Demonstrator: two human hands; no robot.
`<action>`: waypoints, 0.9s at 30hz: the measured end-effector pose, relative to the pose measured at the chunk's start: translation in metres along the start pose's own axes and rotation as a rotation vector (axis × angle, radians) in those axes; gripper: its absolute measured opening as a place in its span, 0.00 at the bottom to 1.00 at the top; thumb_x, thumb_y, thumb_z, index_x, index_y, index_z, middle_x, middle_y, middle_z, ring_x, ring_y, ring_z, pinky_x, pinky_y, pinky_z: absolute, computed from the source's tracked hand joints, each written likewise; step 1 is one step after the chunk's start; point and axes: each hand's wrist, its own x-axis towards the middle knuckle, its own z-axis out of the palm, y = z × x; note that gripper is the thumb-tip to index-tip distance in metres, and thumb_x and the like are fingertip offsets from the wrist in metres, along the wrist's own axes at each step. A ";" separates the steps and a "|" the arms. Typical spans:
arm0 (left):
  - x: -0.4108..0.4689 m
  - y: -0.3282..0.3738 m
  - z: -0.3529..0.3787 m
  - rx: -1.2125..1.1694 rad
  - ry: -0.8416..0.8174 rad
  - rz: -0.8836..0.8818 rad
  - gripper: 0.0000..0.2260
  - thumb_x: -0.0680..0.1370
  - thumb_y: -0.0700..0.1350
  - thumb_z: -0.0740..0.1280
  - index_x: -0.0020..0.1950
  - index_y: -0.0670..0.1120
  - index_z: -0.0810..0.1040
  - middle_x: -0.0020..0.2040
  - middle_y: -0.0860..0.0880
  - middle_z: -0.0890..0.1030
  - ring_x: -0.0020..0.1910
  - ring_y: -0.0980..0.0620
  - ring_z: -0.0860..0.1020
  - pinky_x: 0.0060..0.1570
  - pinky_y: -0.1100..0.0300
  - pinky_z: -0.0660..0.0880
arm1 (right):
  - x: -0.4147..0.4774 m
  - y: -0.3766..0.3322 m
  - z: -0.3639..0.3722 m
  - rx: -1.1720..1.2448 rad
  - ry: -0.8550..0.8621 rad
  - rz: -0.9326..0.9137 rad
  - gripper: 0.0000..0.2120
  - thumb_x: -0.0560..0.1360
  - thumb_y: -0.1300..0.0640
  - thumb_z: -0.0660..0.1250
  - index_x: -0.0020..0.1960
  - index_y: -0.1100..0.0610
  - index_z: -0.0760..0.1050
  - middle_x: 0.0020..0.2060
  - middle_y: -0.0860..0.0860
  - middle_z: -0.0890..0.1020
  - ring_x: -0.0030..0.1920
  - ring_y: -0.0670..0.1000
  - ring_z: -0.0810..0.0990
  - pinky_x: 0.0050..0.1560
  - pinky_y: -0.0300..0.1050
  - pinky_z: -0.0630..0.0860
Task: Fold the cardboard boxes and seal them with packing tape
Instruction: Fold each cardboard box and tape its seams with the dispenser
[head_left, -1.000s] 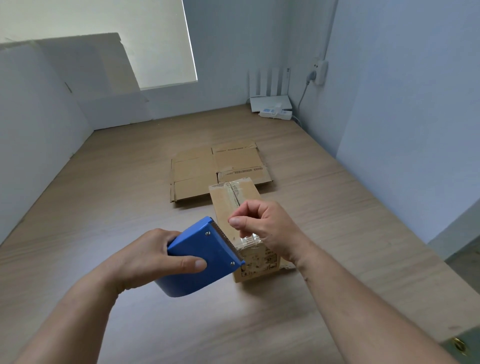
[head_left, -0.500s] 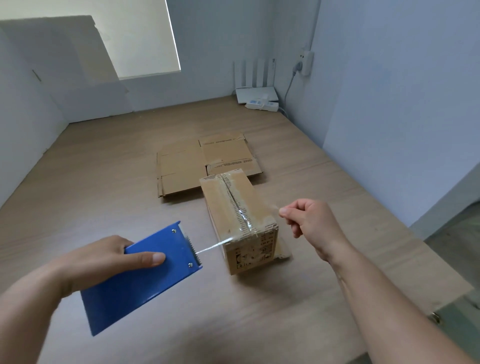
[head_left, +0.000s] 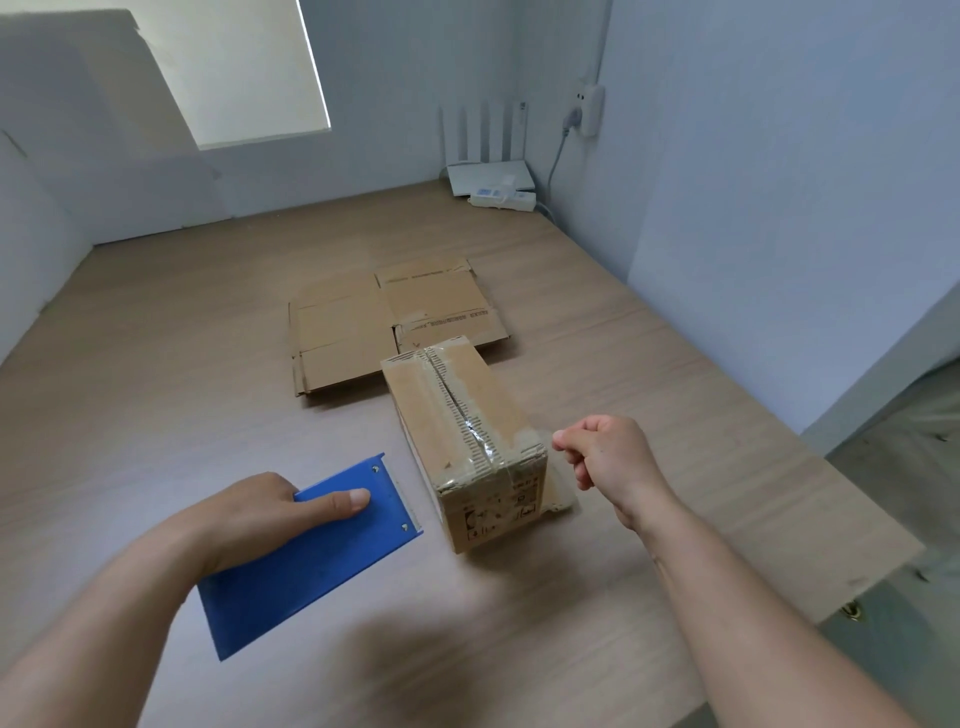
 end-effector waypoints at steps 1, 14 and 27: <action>0.003 0.001 0.002 0.014 -0.002 -0.013 0.40 0.56 0.80 0.61 0.40 0.44 0.81 0.35 0.47 0.83 0.32 0.51 0.79 0.36 0.59 0.67 | 0.001 0.001 0.002 -0.010 -0.007 0.013 0.10 0.73 0.63 0.68 0.33 0.60 0.76 0.21 0.47 0.73 0.20 0.44 0.68 0.24 0.39 0.68; 0.024 0.014 0.031 -0.060 -0.028 -0.092 0.37 0.55 0.78 0.64 0.43 0.47 0.82 0.43 0.48 0.83 0.42 0.50 0.81 0.39 0.57 0.70 | 0.003 0.022 0.012 -0.042 -0.117 0.198 0.09 0.74 0.54 0.67 0.39 0.57 0.75 0.34 0.53 0.78 0.26 0.48 0.74 0.28 0.43 0.75; 0.013 0.015 0.022 0.012 -0.011 -0.128 0.33 0.60 0.77 0.65 0.44 0.48 0.81 0.43 0.50 0.81 0.42 0.51 0.80 0.38 0.58 0.68 | -0.015 0.018 0.041 -0.344 0.090 -0.159 0.12 0.75 0.47 0.67 0.40 0.53 0.71 0.41 0.49 0.77 0.43 0.50 0.74 0.40 0.42 0.65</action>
